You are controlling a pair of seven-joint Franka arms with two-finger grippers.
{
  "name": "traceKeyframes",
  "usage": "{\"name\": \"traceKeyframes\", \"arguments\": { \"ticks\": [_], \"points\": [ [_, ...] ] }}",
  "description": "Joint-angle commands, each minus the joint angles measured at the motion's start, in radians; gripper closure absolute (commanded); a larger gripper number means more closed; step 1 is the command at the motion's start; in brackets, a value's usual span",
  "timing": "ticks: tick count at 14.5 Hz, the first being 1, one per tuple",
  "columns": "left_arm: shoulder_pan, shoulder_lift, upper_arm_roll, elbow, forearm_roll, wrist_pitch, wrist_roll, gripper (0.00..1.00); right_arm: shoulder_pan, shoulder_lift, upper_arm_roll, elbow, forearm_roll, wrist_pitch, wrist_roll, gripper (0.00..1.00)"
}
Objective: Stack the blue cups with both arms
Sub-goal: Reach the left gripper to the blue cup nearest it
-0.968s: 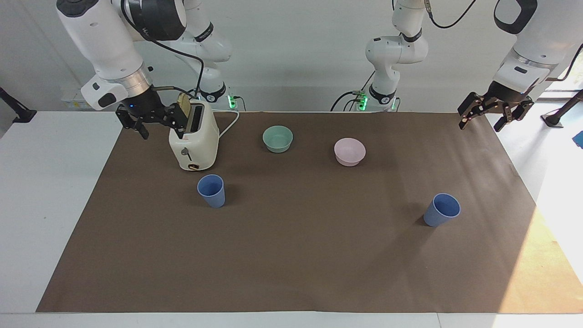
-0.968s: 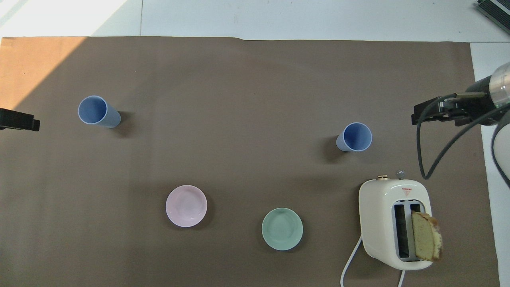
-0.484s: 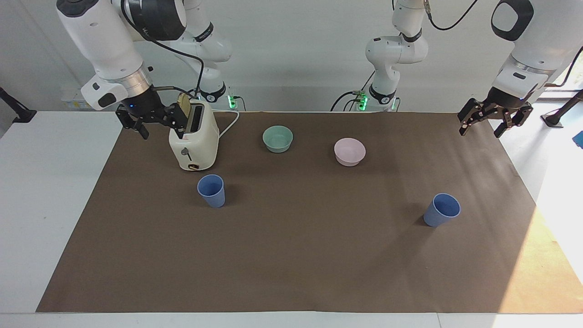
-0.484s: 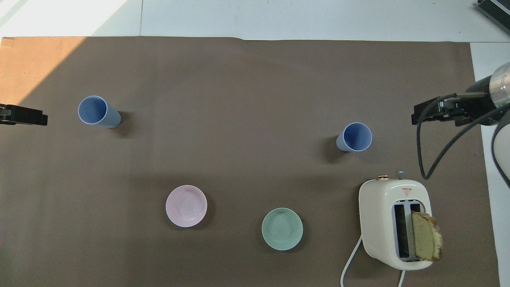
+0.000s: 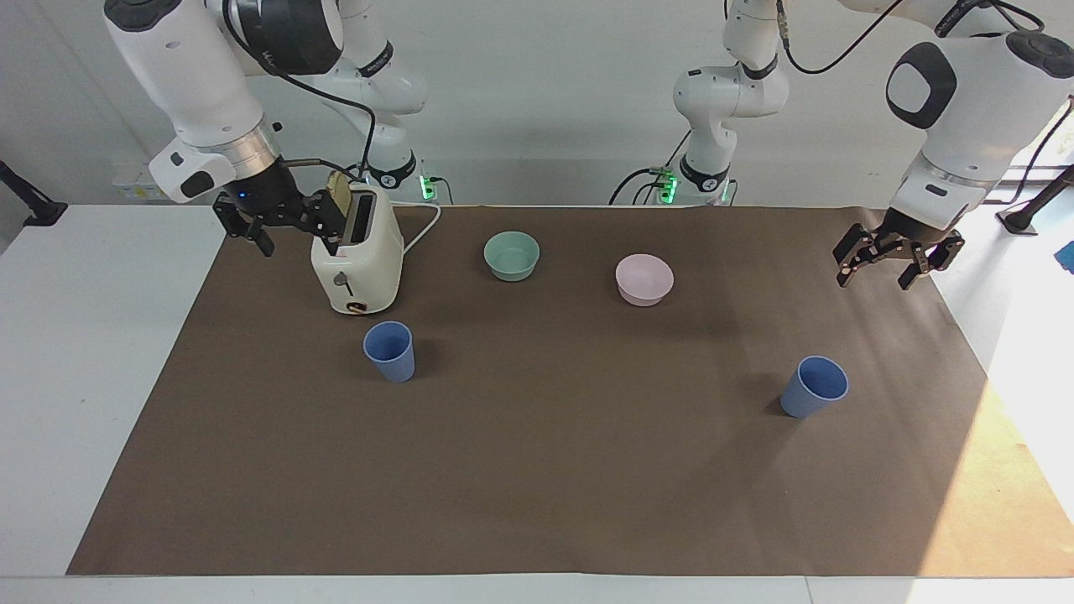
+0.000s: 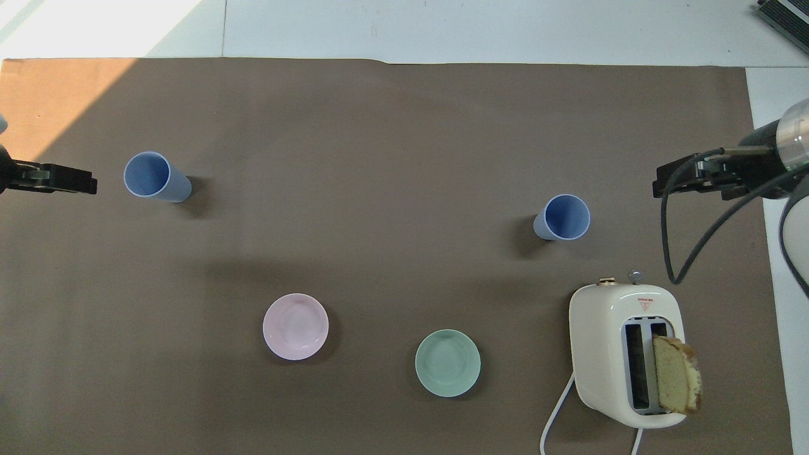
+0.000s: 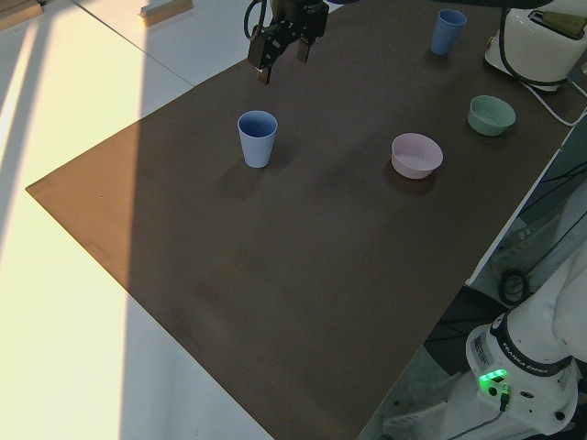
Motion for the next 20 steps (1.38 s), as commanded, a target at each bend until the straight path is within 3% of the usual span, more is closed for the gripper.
{"name": "traceKeyframes", "arguments": {
  "ticks": [1, 16, 18, 20],
  "points": [
    [0.005, 0.007, -0.004, -0.053, -0.001, 0.080, 0.000, 0.00, -0.011, -0.019, 0.005, -0.022, 0.014, 0.018, 0.011, 0.00],
    [0.048, 0.213, -0.004, -0.125, -0.067, 0.401, 0.063, 0.00, -0.011, -0.019, 0.005, -0.022, 0.014, 0.018, 0.011, 0.00],
    [0.050, 0.242, -0.004, -0.125, -0.096, 0.436, 0.078, 0.04, -0.011, -0.019, 0.005, -0.022, 0.014, 0.018, 0.011, 0.00],
    [0.048, 0.257, -0.004, -0.128, -0.099, 0.460, 0.078, 0.15, -0.010, -0.019, 0.005, -0.022, 0.014, 0.018, 0.011, 0.00]
  ]
}}
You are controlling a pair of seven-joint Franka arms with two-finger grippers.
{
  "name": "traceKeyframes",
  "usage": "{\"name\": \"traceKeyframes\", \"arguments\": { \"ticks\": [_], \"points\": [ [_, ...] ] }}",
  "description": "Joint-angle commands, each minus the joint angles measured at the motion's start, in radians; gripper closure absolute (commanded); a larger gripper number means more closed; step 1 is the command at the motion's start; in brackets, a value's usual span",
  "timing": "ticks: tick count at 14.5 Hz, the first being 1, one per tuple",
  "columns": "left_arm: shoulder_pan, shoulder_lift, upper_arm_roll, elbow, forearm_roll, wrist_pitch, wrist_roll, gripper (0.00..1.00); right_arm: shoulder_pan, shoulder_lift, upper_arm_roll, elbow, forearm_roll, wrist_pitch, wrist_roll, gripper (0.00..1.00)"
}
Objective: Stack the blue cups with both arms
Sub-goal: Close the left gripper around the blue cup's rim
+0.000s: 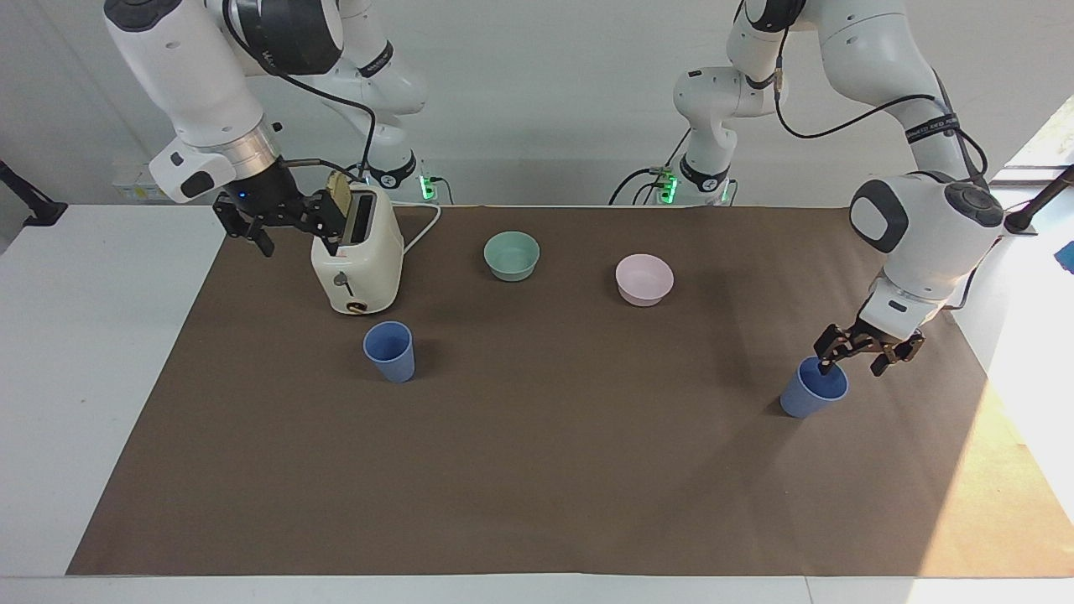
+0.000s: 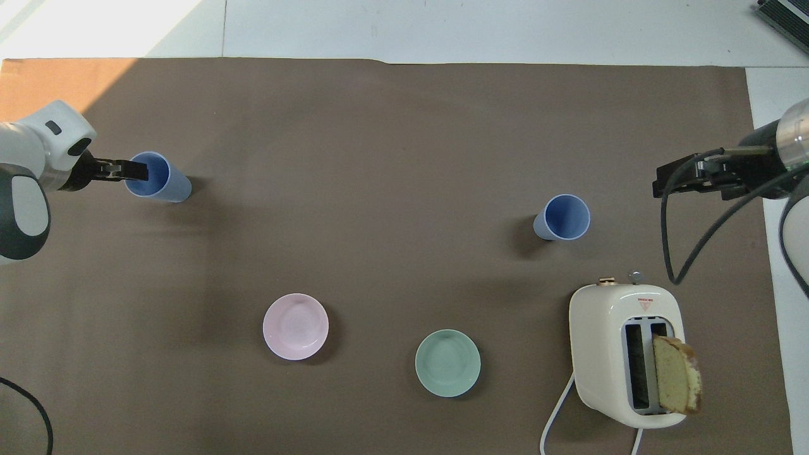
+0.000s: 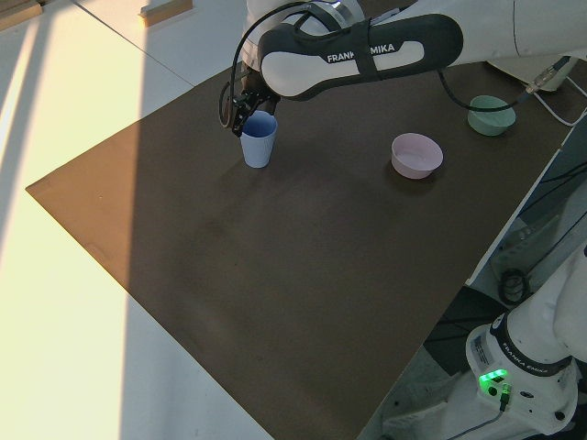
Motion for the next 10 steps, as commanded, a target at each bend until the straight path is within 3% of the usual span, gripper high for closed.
{"name": "traceKeyframes", "arguments": {
  "ticks": [1, 3, 4, 5, 6, 10],
  "points": [
    [0.007, 0.011, -0.007, -0.016, -0.020, 0.035, 0.024, 0.24, -0.011, -0.019, 0.005, -0.022, 0.014, 0.018, 0.011, 0.00],
    [0.007, 0.008, -0.007, -0.025, -0.020, 0.029, 0.024, 0.48, -0.011, -0.019, 0.005, -0.022, 0.014, 0.018, 0.011, 0.00],
    [0.006, 0.006, -0.007, -0.029, -0.020, 0.021, 0.024, 0.68, -0.011, -0.020, 0.005, -0.022, 0.014, 0.018, 0.011, 0.00],
    [0.004, 0.003, -0.007, -0.030, -0.020, 0.003, 0.023, 0.95, -0.011, -0.020, 0.005, -0.022, 0.014, 0.018, 0.011, 0.00],
    [0.004, 0.003, -0.007, -0.026, -0.020, -0.028, 0.024, 1.00, -0.011, -0.019, 0.005, -0.022, 0.014, 0.018, 0.011, 0.00],
    [-0.010, -0.018, -0.007, -0.009, -0.019, -0.059, 0.020, 1.00, -0.011, -0.020, 0.005, -0.022, 0.014, 0.018, 0.011, 0.00]
  ]
}}
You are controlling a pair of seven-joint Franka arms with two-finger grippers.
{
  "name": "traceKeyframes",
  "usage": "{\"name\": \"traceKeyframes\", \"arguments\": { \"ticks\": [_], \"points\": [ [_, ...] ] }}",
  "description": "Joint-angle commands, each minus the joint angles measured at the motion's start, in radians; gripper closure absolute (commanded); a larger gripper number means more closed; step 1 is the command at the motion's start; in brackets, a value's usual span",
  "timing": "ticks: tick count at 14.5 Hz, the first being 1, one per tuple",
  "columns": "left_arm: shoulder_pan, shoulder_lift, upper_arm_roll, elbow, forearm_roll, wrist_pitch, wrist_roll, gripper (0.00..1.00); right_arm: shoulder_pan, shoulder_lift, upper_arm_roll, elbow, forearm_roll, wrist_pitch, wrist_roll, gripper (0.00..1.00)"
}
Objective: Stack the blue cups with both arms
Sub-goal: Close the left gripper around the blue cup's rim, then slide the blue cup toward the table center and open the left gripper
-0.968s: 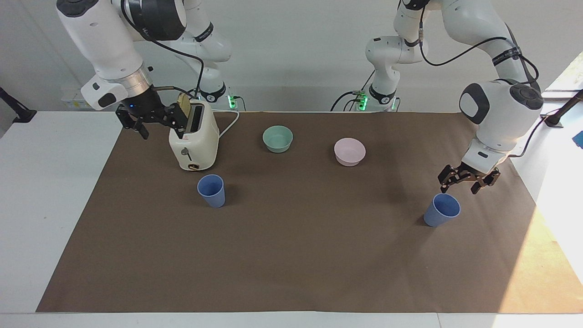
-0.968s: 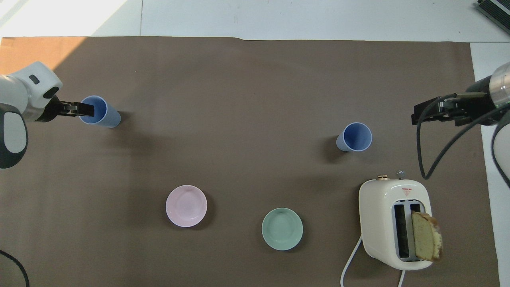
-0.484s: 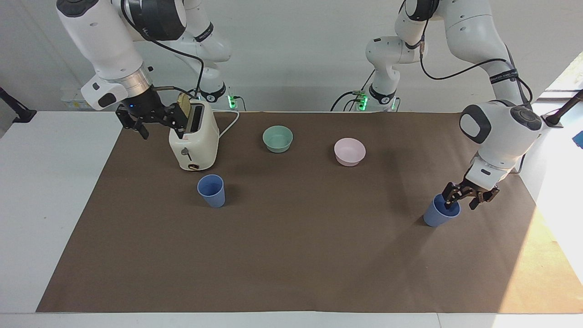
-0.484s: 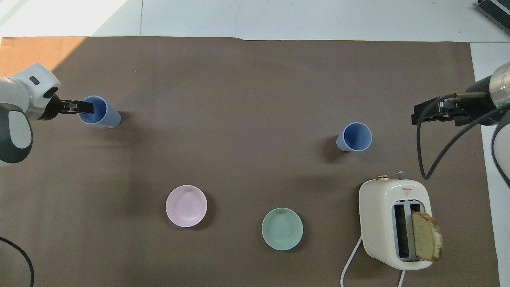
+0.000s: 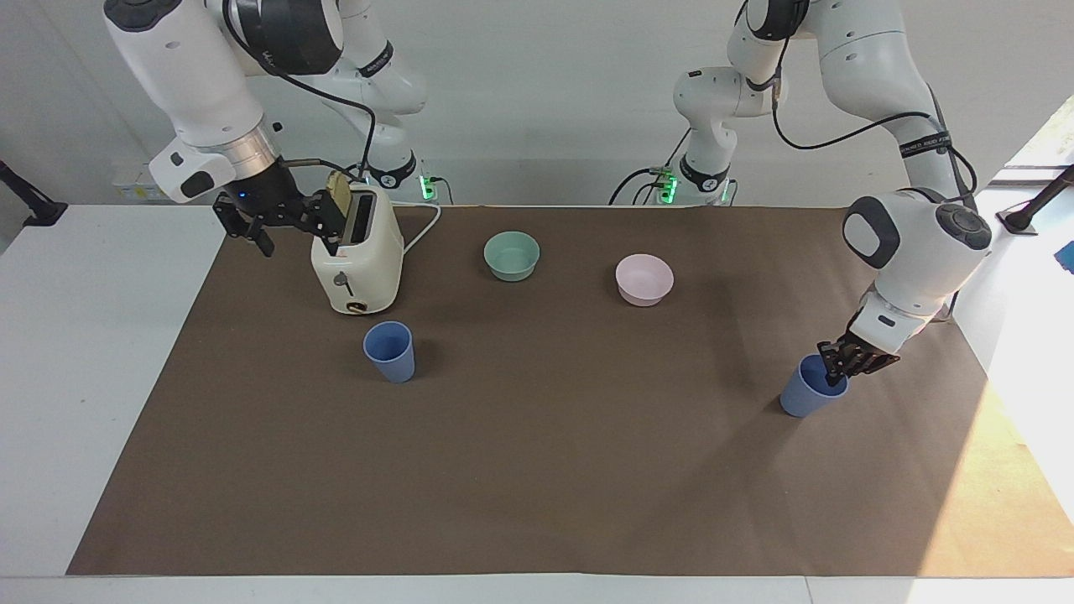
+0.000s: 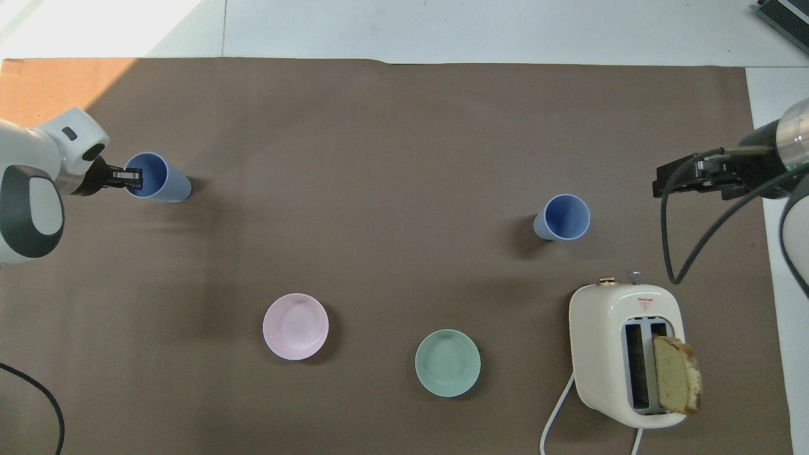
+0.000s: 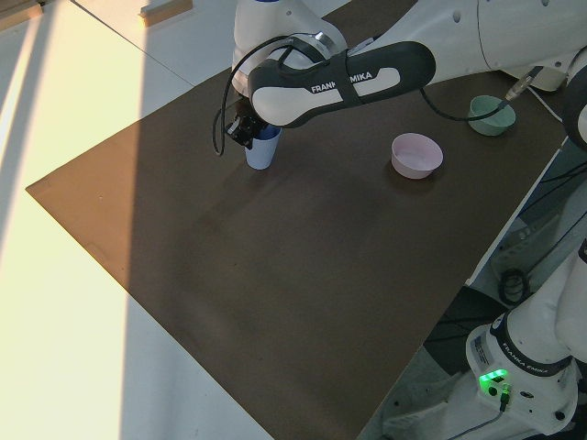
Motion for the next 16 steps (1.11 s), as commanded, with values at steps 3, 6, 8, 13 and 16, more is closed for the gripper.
{"name": "traceKeyframes", "arguments": {
  "ticks": [3, 6, 8, 13, 16],
  "points": [
    [-0.074, -0.053, -0.008, 0.020, -0.009, -0.061, -0.010, 1.00, -0.011, -0.020, 0.005, -0.022, 0.014, 0.018, 0.011, 0.00],
    [-0.184, -0.055, -0.012, 0.011, -0.005, -0.043, -0.127, 1.00, -0.011, -0.019, 0.005, -0.022, 0.014, 0.018, 0.011, 0.00],
    [-0.278, -0.052, -0.012, 0.010, -0.005, -0.038, -0.206, 1.00, -0.011, -0.019, 0.005, -0.022, 0.014, 0.018, 0.011, 0.00],
    [-0.494, -0.029, -0.014, -0.001, -0.006, 0.023, -0.404, 1.00, -0.011, -0.020, 0.005, -0.022, 0.014, 0.018, 0.011, 0.00],
    [-0.586, -0.027, -0.014, -0.007, -0.012, 0.023, -0.483, 1.00, -0.011, -0.019, 0.005, -0.022, 0.014, 0.018, 0.011, 0.00]
  ]
}}
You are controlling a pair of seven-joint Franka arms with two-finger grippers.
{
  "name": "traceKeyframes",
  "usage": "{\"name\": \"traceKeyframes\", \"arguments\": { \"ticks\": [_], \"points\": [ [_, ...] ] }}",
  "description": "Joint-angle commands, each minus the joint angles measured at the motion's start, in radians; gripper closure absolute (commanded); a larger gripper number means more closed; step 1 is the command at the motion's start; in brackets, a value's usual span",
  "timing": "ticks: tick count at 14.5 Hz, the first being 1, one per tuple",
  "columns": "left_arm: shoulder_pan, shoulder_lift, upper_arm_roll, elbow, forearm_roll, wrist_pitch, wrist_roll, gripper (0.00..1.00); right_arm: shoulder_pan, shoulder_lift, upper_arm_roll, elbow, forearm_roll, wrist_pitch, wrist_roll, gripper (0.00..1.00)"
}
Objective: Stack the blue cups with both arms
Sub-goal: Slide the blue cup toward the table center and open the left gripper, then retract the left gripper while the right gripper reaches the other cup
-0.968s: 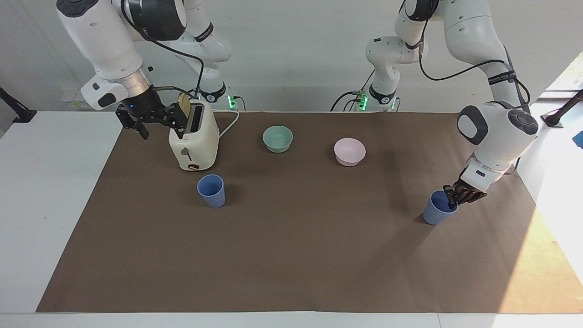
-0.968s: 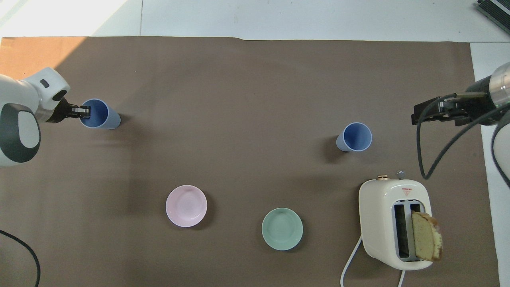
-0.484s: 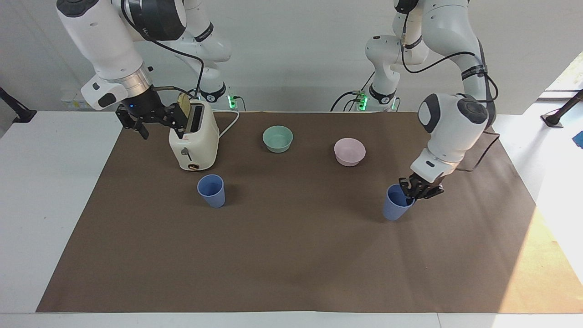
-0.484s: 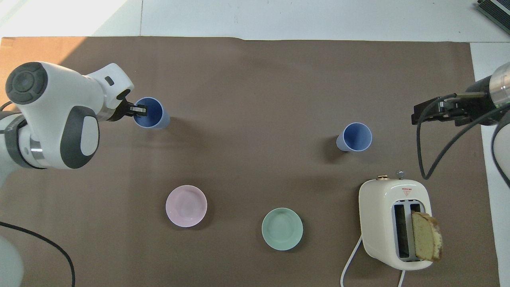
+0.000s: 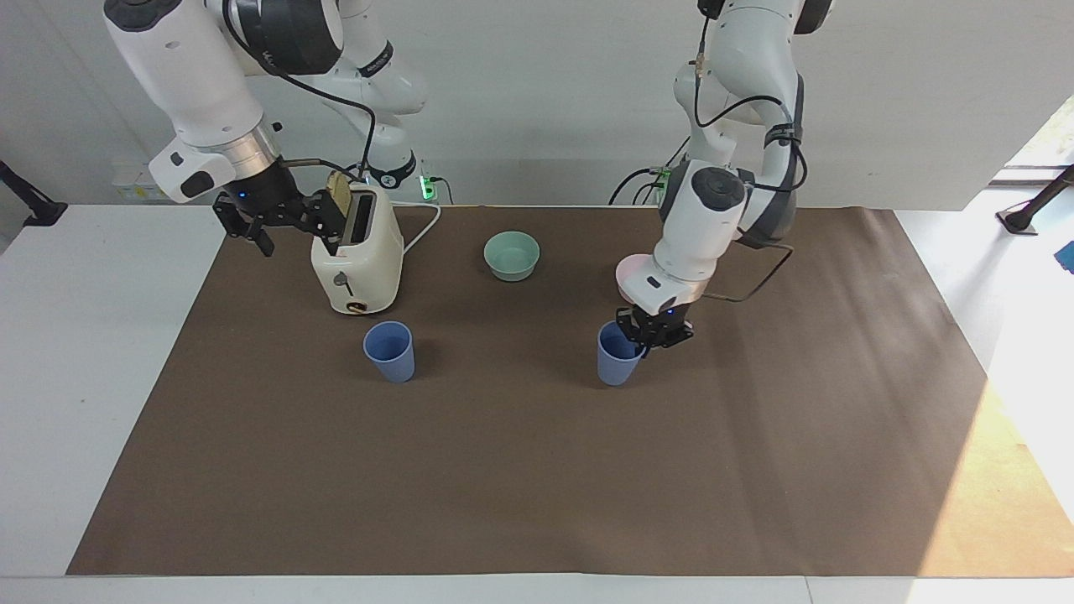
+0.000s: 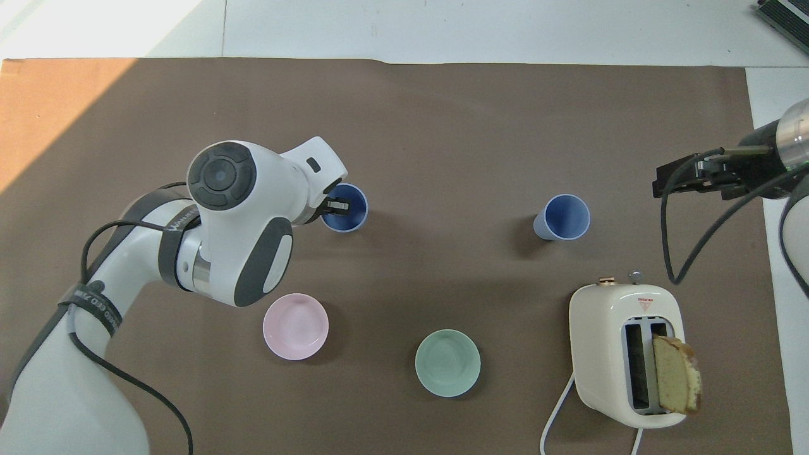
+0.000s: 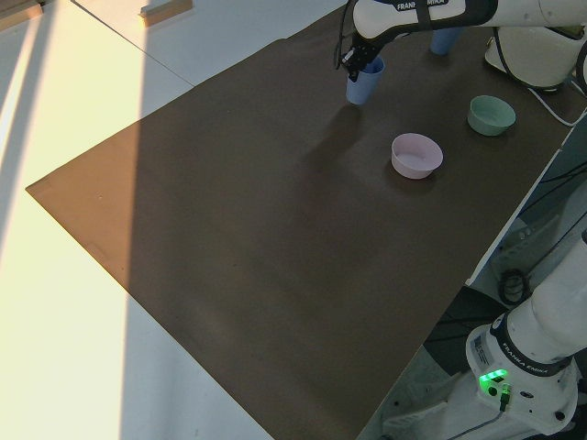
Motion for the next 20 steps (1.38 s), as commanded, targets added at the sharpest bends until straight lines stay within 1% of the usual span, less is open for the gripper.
{"name": "traceKeyframes", "arguments": {
  "ticks": [1, 3, 4, 6, 7, 8, 12, 13, 15, 16, 17, 19, 20],
  "points": [
    [-0.084, 0.014, 0.019, -0.016, -0.014, 0.032, -0.047, 1.00, -0.011, -0.020, 0.005, -0.022, 0.014, 0.018, 0.011, 0.00],
    [-0.106, 0.020, 0.019, -0.029, -0.015, 0.043, -0.053, 1.00, -0.011, -0.019, 0.005, -0.022, 0.014, 0.018, 0.011, 0.00],
    [-0.114, 0.020, 0.019, -0.027, -0.015, 0.043, -0.053, 0.80, -0.011, -0.019, 0.005, -0.022, 0.014, 0.018, 0.011, 0.00],
    [-0.100, 0.029, 0.019, -0.010, -0.014, 0.045, -0.041, 0.18, -0.011, -0.019, 0.005, -0.022, 0.014, 0.018, 0.011, 0.00],
    [-0.097, 0.026, 0.021, -0.009, -0.014, 0.043, -0.035, 0.02, -0.011, -0.020, 0.005, -0.022, 0.016, 0.018, 0.011, 0.00],
    [-0.086, 0.019, 0.027, -0.009, -0.014, 0.030, -0.038, 0.00, -0.011, -0.020, 0.005, -0.022, 0.014, 0.018, 0.011, 0.00],
    [0.010, -0.050, 0.033, -0.010, -0.010, -0.004, 0.016, 0.00, -0.011, -0.020, 0.005, -0.022, 0.014, 0.018, 0.011, 0.00],
    [0.038, -0.075, 0.033, -0.010, -0.010, -0.035, 0.032, 0.00, -0.011, -0.019, 0.005, -0.022, 0.014, 0.018, 0.011, 0.00],
    [0.105, -0.142, 0.035, -0.010, -0.009, -0.139, 0.103, 0.00, -0.011, -0.017, 0.005, -0.022, 0.007, 0.024, 0.014, 0.00],
    [0.142, -0.174, 0.035, -0.010, -0.009, -0.179, 0.140, 0.00, -0.014, -0.013, 0.005, -0.021, 0.023, 0.053, 0.008, 0.00],
    [0.177, -0.201, 0.036, -0.010, -0.007, -0.208, 0.170, 0.00, -0.011, -0.019, 0.004, -0.034, 0.010, 0.106, 0.006, 0.00],
    [0.243, -0.228, 0.038, 0.002, 0.000, -0.263, 0.218, 0.00, -0.010, -0.054, 0.004, -0.150, 0.010, 0.160, 0.003, 0.00],
    [0.284, -0.230, 0.036, 0.031, 0.012, -0.309, 0.232, 0.00, -0.010, -0.052, 0.005, -0.201, 0.008, 0.207, 0.003, 0.00]
  ]
}}
